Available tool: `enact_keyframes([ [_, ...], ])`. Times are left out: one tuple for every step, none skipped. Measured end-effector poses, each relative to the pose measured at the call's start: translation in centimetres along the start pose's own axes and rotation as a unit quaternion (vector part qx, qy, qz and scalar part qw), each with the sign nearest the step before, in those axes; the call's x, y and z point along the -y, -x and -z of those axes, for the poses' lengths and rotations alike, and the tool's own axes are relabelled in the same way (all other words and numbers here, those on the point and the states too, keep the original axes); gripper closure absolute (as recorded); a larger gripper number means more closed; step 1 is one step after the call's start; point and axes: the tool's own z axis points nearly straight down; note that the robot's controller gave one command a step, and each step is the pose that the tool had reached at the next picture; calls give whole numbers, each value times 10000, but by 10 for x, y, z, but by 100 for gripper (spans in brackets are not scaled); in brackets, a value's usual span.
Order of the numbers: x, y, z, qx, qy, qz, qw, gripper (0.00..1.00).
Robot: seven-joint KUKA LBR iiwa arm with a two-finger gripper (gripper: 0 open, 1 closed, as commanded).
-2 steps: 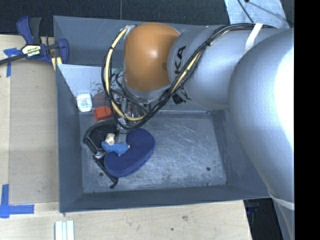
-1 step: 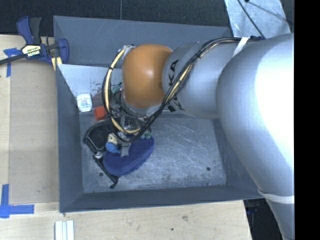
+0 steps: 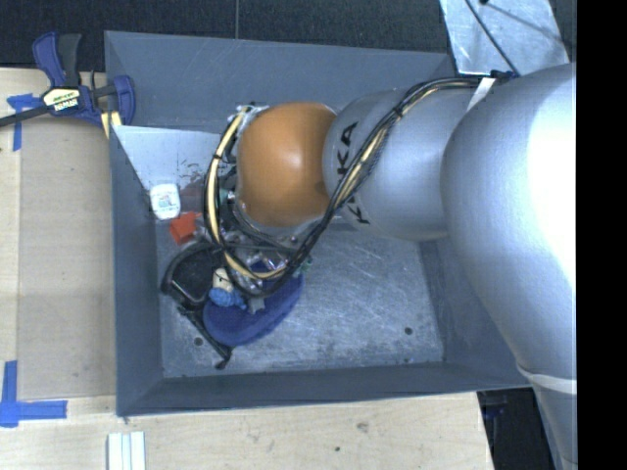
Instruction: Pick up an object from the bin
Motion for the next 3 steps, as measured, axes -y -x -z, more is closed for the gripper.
enact_keyframes([
  [13, 27, -6, -49, -6, 2709, 9626, 0],
  [7, 5, -8, -75, 8, 2069, 9783, 0],
  [9, 4, -8, -103, 3, 2054, 9786, 100],
])
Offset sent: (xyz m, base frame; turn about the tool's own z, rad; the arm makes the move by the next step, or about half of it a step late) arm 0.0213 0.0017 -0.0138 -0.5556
